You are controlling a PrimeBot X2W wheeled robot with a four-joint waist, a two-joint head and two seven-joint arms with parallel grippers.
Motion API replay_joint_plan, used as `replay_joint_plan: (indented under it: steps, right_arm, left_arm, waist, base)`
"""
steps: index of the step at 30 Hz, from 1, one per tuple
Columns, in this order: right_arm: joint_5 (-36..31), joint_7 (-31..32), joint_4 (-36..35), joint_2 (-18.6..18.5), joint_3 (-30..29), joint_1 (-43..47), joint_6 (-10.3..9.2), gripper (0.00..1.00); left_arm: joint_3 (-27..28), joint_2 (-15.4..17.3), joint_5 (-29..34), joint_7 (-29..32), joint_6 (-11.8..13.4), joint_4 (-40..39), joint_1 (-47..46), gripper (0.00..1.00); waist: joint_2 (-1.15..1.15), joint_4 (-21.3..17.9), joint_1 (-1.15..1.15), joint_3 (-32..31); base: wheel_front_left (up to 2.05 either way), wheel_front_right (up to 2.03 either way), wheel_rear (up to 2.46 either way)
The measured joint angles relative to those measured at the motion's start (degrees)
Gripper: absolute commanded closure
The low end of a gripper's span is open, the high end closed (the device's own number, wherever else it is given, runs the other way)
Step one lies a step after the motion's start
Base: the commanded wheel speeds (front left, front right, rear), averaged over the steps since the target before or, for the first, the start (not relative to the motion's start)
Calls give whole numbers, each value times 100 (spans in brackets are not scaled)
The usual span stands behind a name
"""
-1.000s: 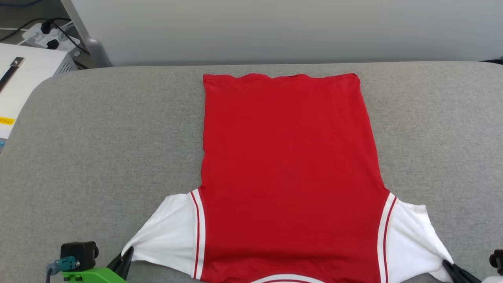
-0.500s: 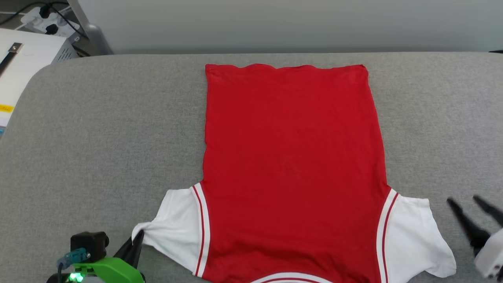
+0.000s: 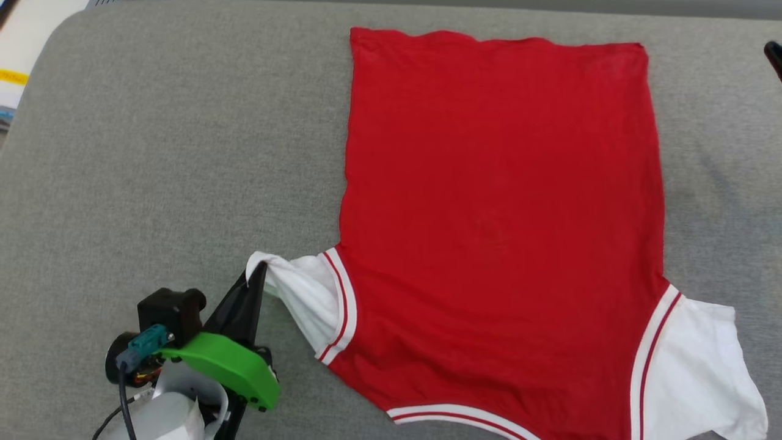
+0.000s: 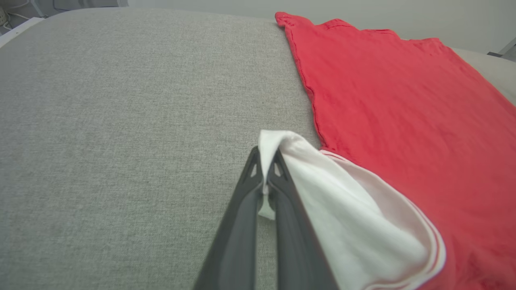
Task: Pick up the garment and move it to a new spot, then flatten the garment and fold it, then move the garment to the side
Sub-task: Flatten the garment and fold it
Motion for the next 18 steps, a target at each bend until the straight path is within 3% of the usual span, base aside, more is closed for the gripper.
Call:
replay_joint_plan:
  steps: [6, 9, 13, 18]
  right_arm:
    - [153, 1942, 1228, 114, 477, -1702, 0, 0]
    - [-1, 2585, 1800, 225, 510, -2308, 0, 0]
    - [-349, 2993, 2314, 353, 491, -2838, 0, 0]
    - [-782, 3003, 2786, 503, 439, -3089, 0, 0]
  left_arm:
    - [68, -214, 249, -52, 62, -255, -193, 100]
    - [91, -307, 397, -57, 64, -393, -280, 100]
    - [97, -460, 584, -96, 64, -569, -409, 100]
    - [104, -614, 778, -100, 63, -724, -483, 100]
  waist:
    - [0, 290, 0, 494]
    - [0, 436, 1, 740]
    - [0, 643, 1, 1061]
    - [0, 876, 1, 1440]
  base:
    - [0, 0, 0]
    - [0, 0, 0]
    - [0, 0, 0]
    - [0, 0, 0]
